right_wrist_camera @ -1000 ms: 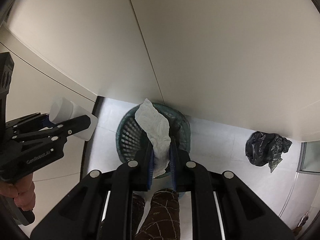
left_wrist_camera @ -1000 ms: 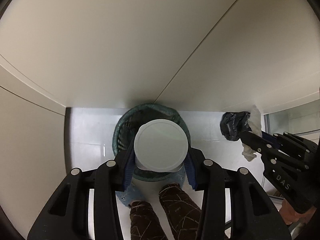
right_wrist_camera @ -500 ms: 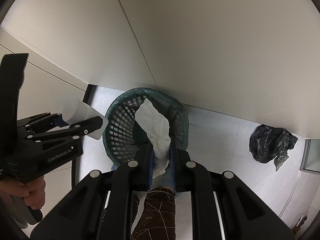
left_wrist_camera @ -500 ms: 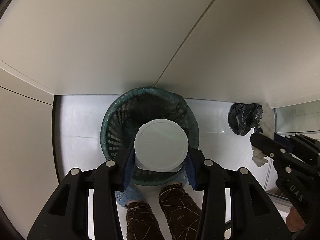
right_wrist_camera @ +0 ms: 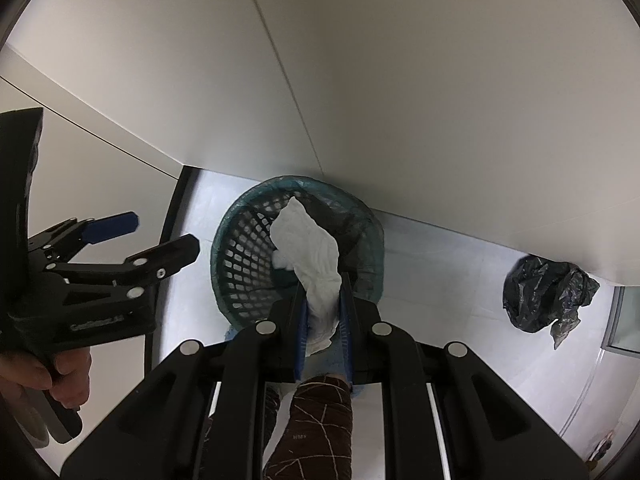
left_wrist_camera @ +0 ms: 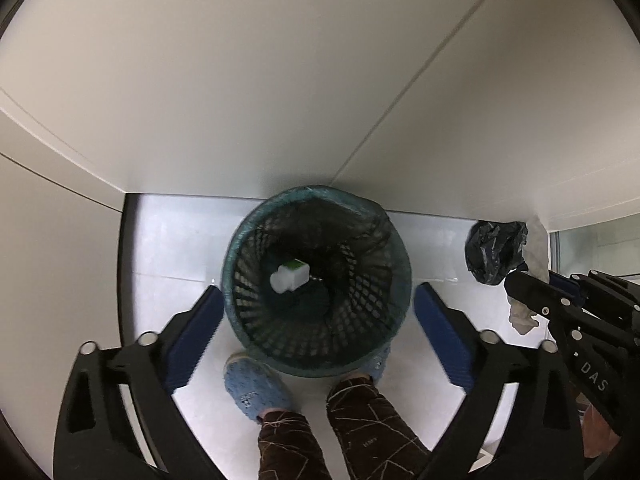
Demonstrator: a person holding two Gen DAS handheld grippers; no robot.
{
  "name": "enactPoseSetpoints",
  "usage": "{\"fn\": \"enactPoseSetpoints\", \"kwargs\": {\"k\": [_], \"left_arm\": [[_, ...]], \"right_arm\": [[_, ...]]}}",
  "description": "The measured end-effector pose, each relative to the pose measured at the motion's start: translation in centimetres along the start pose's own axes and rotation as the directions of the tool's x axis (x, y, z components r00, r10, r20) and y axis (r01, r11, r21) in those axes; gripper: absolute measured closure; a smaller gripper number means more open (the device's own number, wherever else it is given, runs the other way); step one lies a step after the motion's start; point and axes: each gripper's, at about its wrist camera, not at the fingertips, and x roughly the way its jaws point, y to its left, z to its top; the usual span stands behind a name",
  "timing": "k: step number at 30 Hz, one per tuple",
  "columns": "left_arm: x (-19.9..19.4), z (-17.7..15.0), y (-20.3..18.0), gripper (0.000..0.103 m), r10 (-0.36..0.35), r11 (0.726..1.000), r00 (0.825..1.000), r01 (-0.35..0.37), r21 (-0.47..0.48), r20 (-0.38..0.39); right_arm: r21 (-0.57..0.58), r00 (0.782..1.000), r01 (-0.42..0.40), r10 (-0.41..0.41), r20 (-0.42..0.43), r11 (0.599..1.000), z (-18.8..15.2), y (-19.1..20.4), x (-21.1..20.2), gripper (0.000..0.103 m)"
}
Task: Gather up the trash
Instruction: 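Open the left tool to drop the cup while the right tool drops the tissue, then raise both open tools back up over the table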
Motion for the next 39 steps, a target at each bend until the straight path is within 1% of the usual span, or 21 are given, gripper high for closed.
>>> {"fn": "enactPoseSetpoints", "kwargs": {"k": [3, 8, 13, 14, 18, 20, 22, 23, 25, 26, 27, 28, 30, 31, 33, 39], "left_arm": [[-0.3, -0.1, 1.2, 0.007, 0.023, 1.0, 1.0, -0.023, -0.016, 0.001], [-0.4, -0.4, 3.1, 0.007, 0.071, 0.997, 0.997, -0.072, -0.01, -0.01], [-0.5, -1.1, 4.7, 0.007, 0.081, 0.996, 0.996, -0.082, -0.018, -0.024], [-0.5, -1.2, 4.9, 0.006, 0.084, 0.996, 0.996, -0.085, -0.018, -0.025], [-0.3, -1.6, 5.7, 0.006, 0.085, 0.996, 0.996, -0.086, -0.029, -0.034], [-0.2, -1.7, 5.9, 0.006, 0.084, 0.996, 0.996, -0.085, -0.033, -0.035], [-0.2, -1.8, 6.1, 0.006, 0.082, 0.996, 0.996, -0.083, -0.036, -0.034], [-0.2, -1.9, 6.1, 0.007, 0.083, 0.996, 0.996, -0.084, -0.037, -0.033], [-0.3, -2.0, 6.1, 0.007, 0.086, 0.995, 0.996, -0.087, -0.038, -0.029], [-0.4, -2.0, 6.1, 0.007, 0.087, 0.995, 0.996, -0.088, -0.039, -0.027], [-0.5, -2.0, 6.1, 0.006, 0.088, 0.995, 0.996, -0.089, -0.039, -0.027], [-0.6, -2.1, 6.1, 0.006, 0.088, 0.995, 0.996, -0.089, -0.041, -0.028], [-1.0, -2.1, 6.2, 0.007, 0.084, 0.995, 0.996, -0.085, -0.049, -0.031], [-1.3, -2.1, 6.2, 0.007, 0.078, 0.995, 0.996, -0.08, -0.055, -0.032], [-2.0, -1.9, 6.1, 0.006, 0.068, 0.996, 0.997, -0.07, -0.063, -0.032], [-6.2, -1.4, 5.0, 0.006, 0.07, 0.994, 0.997, -0.071, -0.08, -0.022]], "right_arm": [[-0.004, 1.0, -0.012, 0.012, 0.005, 1.0, 0.4, 0.8, 0.5, 0.09], [-0.01, 1.0, -0.023, 0.023, 0.004, 1.0, 0.9, 2.4, 1.8, 0.09], [-0.008, 1.0, -0.018, 0.018, -0.007, 1.0, 1.0, 3.4, 3.1, 0.086], [-0.005, 1.0, -0.019, 0.019, -0.01, 1.0, 1.1, 3.5, 3.3, 0.083], [0.01, 1.0, -0.008, 0.008, -0.01, 1.0, 1.0, 3.7, 3.6, 0.065], [0.013, 1.0, -0.004, 0.004, -0.007, 1.0, 0.9, 3.7, 3.6, 0.06], [0.014, 1.0, -0.003, 0.004, -0.004, 1.0, 0.8, 3.7, 3.6, 0.05], [0.017, 1.0, -0.005, 0.005, -0.001, 1.0, 0.7, 3.7, 3.6, 0.047], [0.025, 1.0, -0.002, 0.002, 0.0, 1.0, 0.6, 3.5, 3.4, 0.036], [0.033, 1.0, 0.001, -0.001, -0.002, 0.999, 0.5, 3.5, 3.3, 0.032], [0.048, 1.0, 0.002, -0.002, -0.006, 0.999, 0.5, 3.4, 3.2, 0.025], [0.06, 1.0, 0.001, 0.0, -0.011, 0.998, 0.5, 3.3, 3.1, 0.021], [0.082, 1.0, 0.0, 0.001, -0.018, 0.997, 0.5, 3.1, 2.5, 0.019], [0.088, 1.0, 0.003, -0.002, -0.017, 0.996, 0.7, 3.0, 2.1, 0.016], [0.098, 1.0, 0.002, -0.001, -0.006, 0.995, 0.6, 2.9, 1.1, 0.012], [0.082, 1.0, 0.013, -0.015, 0.023, 0.997, 1.3, 3.1, -3.7, 0.009]]}}
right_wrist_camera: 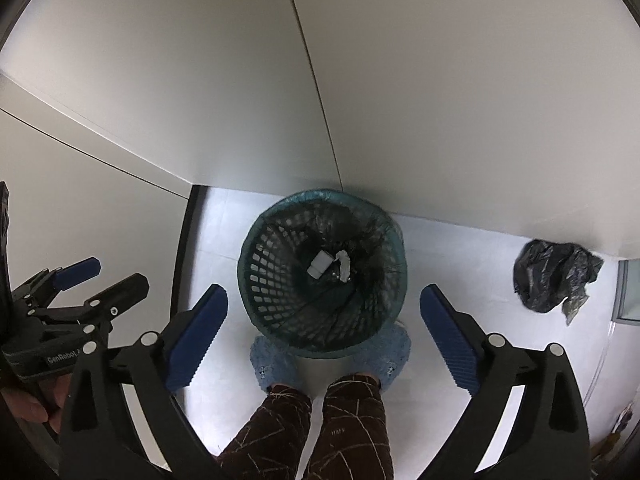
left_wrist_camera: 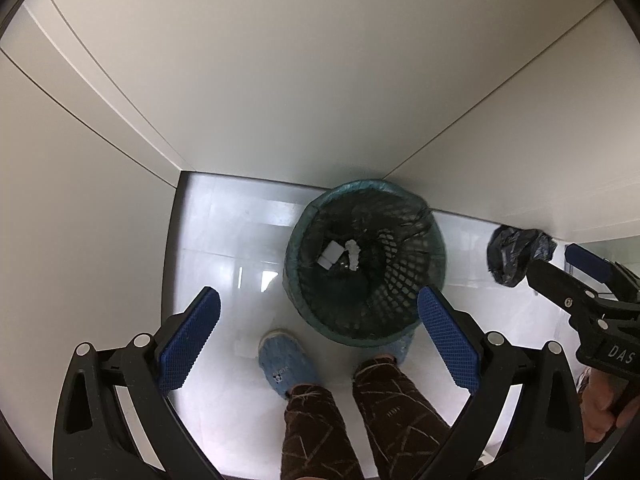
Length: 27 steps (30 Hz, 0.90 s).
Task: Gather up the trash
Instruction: 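Raise both open tools back up over the table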
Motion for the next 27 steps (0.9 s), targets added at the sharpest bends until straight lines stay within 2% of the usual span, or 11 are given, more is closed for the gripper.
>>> {"fn": "enactPoseSetpoints", "kwargs": {"k": [8, 14, 21, 27], "left_arm": [[-8.4, 0.4, -1.7, 0.006, 0.008, 0.999, 1.0, -0.008, -0.033, 0.019], [-15.7, 1.0, -2.8, 0.006, 0.003, 0.999, 0.999, -0.001, -0.044, 0.039], [-24.4, 2.3, -4.5, 0.006, 0.006, 1.0, 0.995, -0.004, -0.02, 0.104], [-31.1, 4.3, -5.8, 0.006, 0.009, 1.0, 0.985, -0.007, -0.011, 0.172]], "right_arm": [[-0.06, 0.996, 0.031, -0.026, 0.08, 0.998, 0.9, 0.6, -9.0, 0.009], [-0.052, 0.99, 0.042, -0.034, 0.136, 0.998, 1.7, 0.7, -16.7, 0.009], [-0.047, 0.98, 0.023, -0.013, 0.201, 0.999, 3.1, 0.1, -25.3, 0.009], [-0.079, 0.963, 0.024, -0.002, 0.269, 0.997, 5.1, -0.5, -30.8, 0.009]]}}
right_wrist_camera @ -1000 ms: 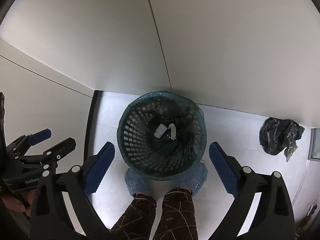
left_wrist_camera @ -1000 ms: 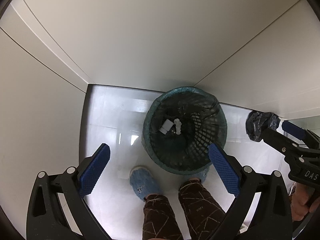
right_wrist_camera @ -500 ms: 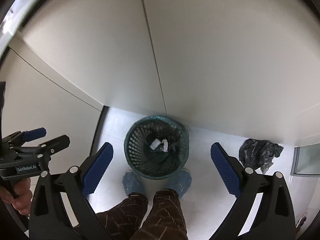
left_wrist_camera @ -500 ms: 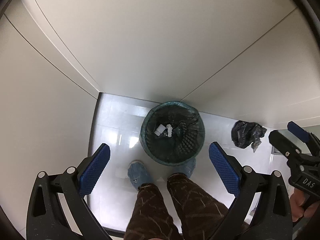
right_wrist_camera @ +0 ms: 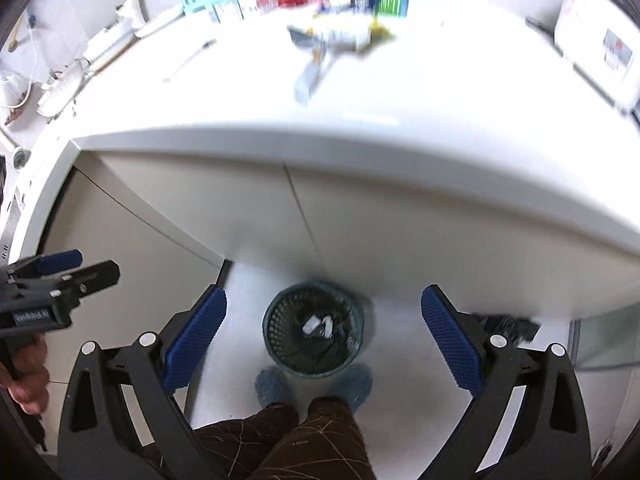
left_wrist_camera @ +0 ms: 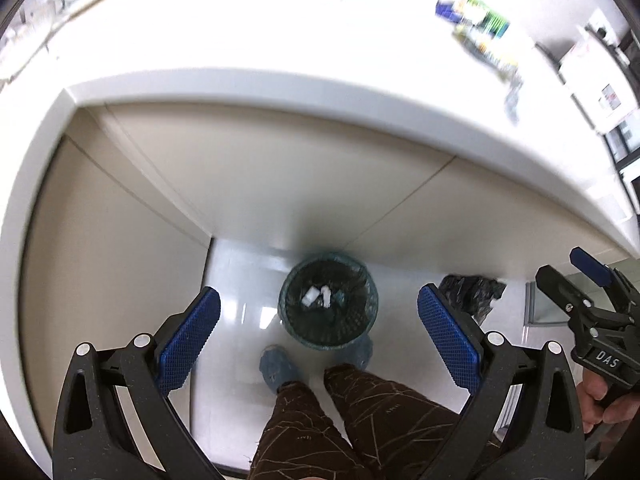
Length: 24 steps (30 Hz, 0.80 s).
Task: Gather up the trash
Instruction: 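Raise both open tools back up over the table, then grasp the purple wrapper with the left tool while the right tool grasps the yellow snack bag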
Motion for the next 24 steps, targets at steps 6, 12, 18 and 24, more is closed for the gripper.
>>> {"fn": "enactPoseSetpoints", "kwargs": {"k": [6, 12, 18, 24], "left_arm": [[-4.4, 3.0, -1.7, 0.006, 0.01, 1.0, 0.999, -0.011, 0.005, 0.05], [-7.2, 5.3, -3.3, 0.006, 0.022, 1.0, 0.996, -0.02, -0.024, 0.089], [-9.0, 8.0, -4.0, 0.006, 0.026, 0.999, 0.993, -0.021, -0.044, 0.111], [-9.3, 11.6, -4.8, 0.006, 0.041, 0.999, 0.991, -0.039, -0.019, 0.128]], "right_arm": [[-0.002, 0.998, -0.045, 0.045, 0.043, 0.999, 4.1, -2.4, -4.0, 0.009], [-0.027, 0.994, -0.056, 0.058, 0.09, 0.998, 7.8, -4.2, -6.6, 0.009], [-0.025, 0.99, -0.059, 0.062, 0.126, 0.998, 10.7, -5.1, -8.4, 0.009], [-0.009, 0.991, -0.046, 0.047, 0.122, 0.999, 13.6, -5.1, -8.5, 0.009]]}}
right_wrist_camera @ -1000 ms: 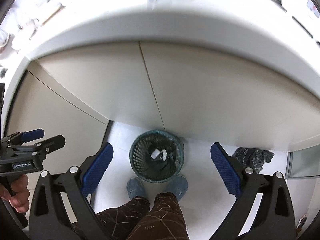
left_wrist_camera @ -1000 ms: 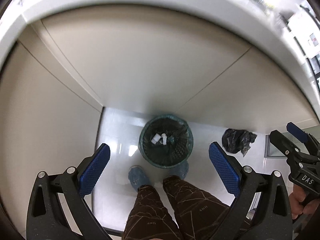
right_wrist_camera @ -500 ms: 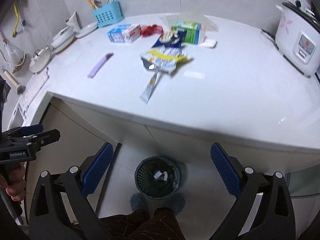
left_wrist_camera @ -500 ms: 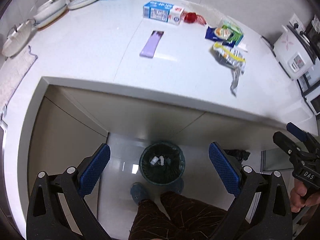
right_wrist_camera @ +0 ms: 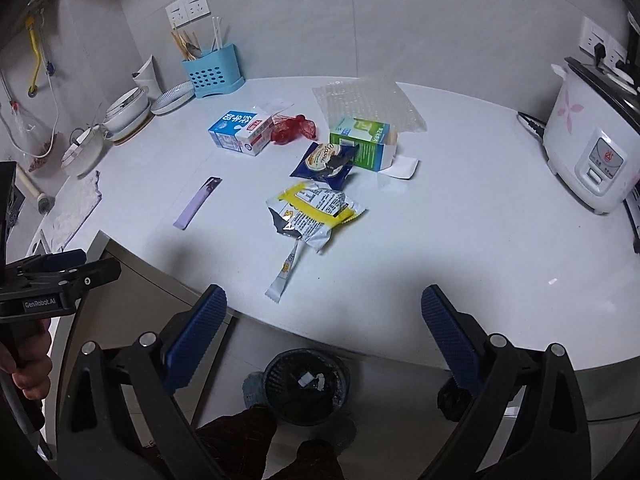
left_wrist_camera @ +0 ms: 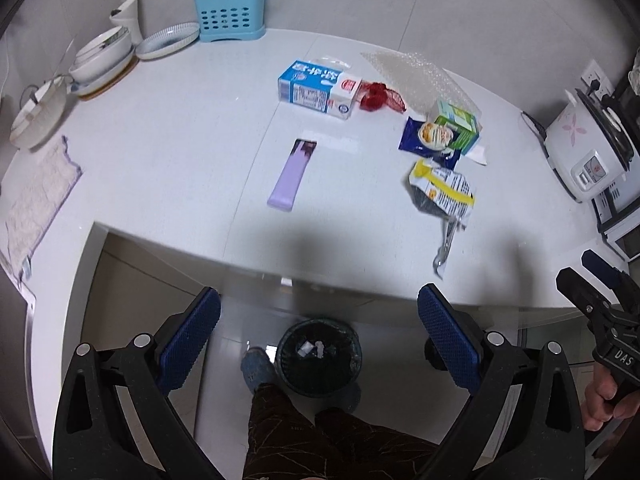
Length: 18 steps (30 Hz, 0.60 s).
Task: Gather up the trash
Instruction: 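Grasp the purple wrapper with the left tool while the right tool grasps the yellow snack bag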
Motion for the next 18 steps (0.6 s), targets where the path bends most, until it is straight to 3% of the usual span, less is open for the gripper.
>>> {"fn": "enactPoseSetpoints", "kwargs": {"k": [7, 18], "left_arm": [[2.8, 4.5, 0.3, 0.007, -0.003, 0.998, 1.0, 0.004, 0.062, -0.022], [8.3, 10.4, 2.4, 0.007, -0.016, 0.99, 0.995, 0.029, 0.137, -0.096]], "right_arm": [[0.08, 0.999, 0.052, -0.052, -0.009, 0.995, 2.8, -0.3, 1.6, 0.009], [0.221, 0.981, 0.167, -0.139, -0.133, 0.961, 6.8, 0.1, 6.7, 0.009]]}}
